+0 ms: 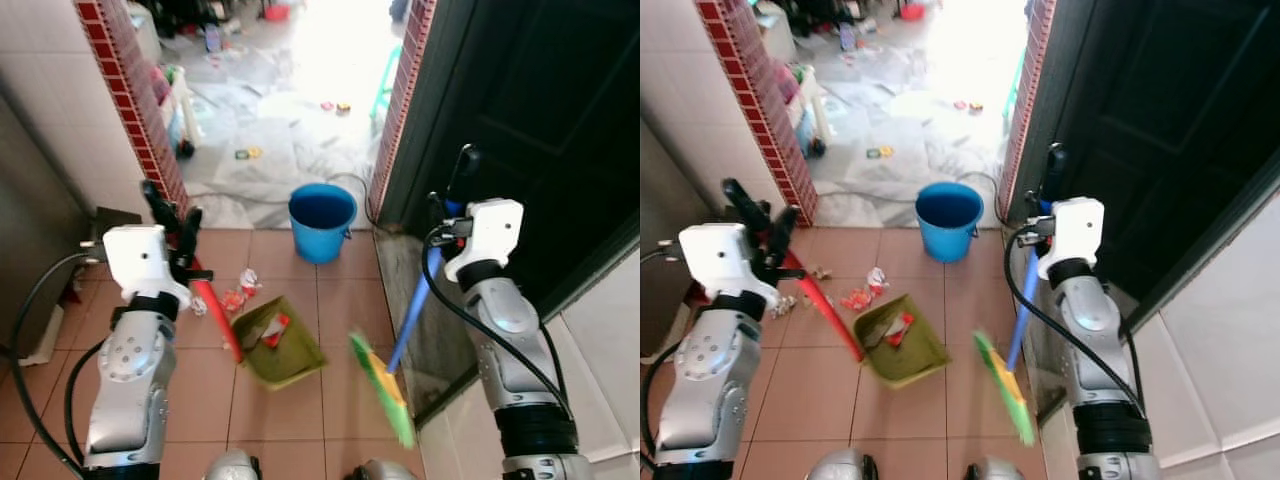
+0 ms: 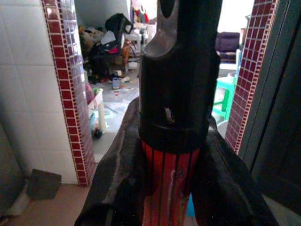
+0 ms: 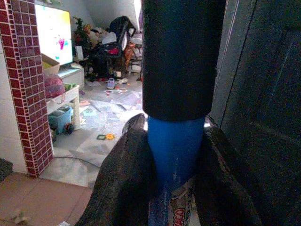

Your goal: Sweep floor

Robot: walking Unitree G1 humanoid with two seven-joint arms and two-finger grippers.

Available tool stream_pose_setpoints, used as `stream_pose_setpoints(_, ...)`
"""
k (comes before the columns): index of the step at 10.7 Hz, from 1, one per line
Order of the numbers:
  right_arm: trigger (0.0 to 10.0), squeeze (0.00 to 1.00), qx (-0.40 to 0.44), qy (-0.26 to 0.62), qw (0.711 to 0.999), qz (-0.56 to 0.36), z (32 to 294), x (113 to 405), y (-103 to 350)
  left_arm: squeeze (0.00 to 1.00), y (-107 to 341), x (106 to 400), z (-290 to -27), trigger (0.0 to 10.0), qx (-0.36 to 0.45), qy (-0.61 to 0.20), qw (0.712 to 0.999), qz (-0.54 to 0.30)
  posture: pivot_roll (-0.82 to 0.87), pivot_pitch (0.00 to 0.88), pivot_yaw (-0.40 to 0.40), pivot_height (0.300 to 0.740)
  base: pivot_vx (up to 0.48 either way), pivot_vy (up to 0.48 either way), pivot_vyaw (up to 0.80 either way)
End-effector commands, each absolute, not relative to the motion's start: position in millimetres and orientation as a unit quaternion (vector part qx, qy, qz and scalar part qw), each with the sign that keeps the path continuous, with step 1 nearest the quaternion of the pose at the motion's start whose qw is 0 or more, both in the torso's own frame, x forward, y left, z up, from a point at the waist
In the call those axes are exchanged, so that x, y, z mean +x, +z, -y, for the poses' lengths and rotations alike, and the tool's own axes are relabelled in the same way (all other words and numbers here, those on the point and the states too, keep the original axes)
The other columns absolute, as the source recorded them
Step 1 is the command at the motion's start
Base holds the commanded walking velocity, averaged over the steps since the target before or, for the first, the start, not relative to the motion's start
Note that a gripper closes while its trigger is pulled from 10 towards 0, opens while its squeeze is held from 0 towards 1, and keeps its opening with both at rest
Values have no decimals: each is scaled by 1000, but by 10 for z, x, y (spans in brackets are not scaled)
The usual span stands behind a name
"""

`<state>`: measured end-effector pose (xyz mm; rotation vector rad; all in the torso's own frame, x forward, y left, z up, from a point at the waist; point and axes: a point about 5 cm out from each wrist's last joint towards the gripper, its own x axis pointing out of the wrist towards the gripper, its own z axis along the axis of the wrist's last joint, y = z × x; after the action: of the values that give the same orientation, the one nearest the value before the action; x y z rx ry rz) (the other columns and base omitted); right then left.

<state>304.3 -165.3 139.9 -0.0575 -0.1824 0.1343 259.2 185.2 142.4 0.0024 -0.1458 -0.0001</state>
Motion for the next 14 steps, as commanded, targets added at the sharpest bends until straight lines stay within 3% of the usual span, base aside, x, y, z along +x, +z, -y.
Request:
stream_pose_setpoints(1,10000,0,-35,71,990,115,1646,3043,1526,0,1585,2629,-1841,10000,-2,-1,994,106,-59,18,-31,740,0,0,0)
stream_pose_setpoints(14,10000,0,-49,84,992,75,1630,3048,1351,0,2628,2876,-2026,10000,-35,70,960,268,-56,36,-36,740,280,0,-65)
